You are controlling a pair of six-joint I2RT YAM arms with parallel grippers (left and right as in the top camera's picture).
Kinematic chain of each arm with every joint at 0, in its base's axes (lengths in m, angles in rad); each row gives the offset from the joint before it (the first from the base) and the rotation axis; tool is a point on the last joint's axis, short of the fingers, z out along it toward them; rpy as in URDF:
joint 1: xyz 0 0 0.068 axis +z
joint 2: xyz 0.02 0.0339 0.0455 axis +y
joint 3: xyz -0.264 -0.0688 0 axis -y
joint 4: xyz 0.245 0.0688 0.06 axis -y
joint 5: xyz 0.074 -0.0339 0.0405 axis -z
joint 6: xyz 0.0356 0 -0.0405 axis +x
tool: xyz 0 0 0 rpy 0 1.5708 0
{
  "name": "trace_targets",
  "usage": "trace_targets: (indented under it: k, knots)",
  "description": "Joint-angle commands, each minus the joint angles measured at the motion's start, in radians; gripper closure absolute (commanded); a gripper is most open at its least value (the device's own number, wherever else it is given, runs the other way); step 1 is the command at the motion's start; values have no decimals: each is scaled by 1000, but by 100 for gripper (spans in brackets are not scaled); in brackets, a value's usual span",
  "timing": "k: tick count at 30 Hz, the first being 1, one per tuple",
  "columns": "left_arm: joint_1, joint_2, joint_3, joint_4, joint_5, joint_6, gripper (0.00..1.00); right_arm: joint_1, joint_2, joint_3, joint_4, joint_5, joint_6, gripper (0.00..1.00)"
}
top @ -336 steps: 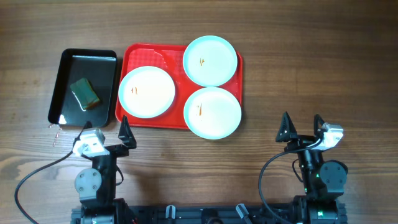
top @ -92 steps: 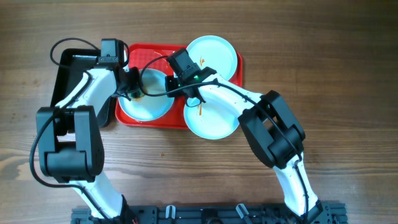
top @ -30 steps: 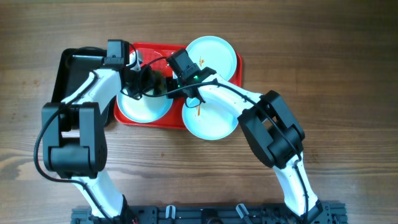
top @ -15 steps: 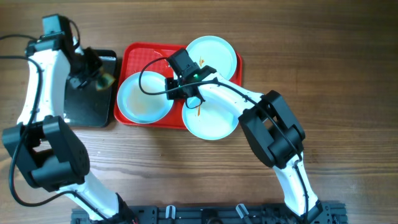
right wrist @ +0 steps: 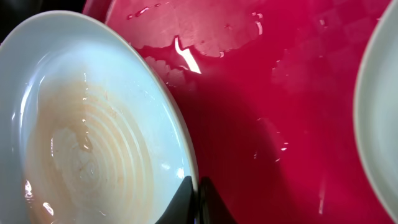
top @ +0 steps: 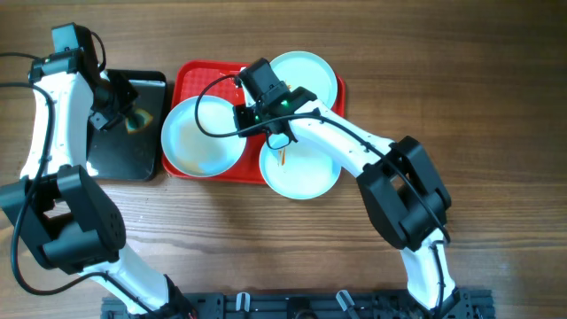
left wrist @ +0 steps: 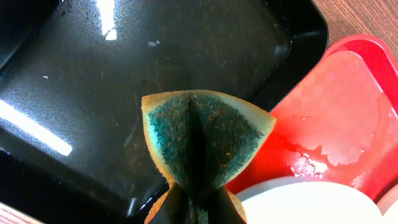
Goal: Clean dirty plates on tray and stack at the side
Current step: 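Lift the top-right plate with the right gripper and set it right of the tray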
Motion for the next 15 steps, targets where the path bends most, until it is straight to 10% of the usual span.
trace_targets:
  k: [1,15]
  knots:
    - [6,-23,14,-2,-17,13,96,-51,-128,2,-10,-68,-22,96]
    - [6,-23,14,1,-18,13,96,112,-290,0,27,998,-414,96]
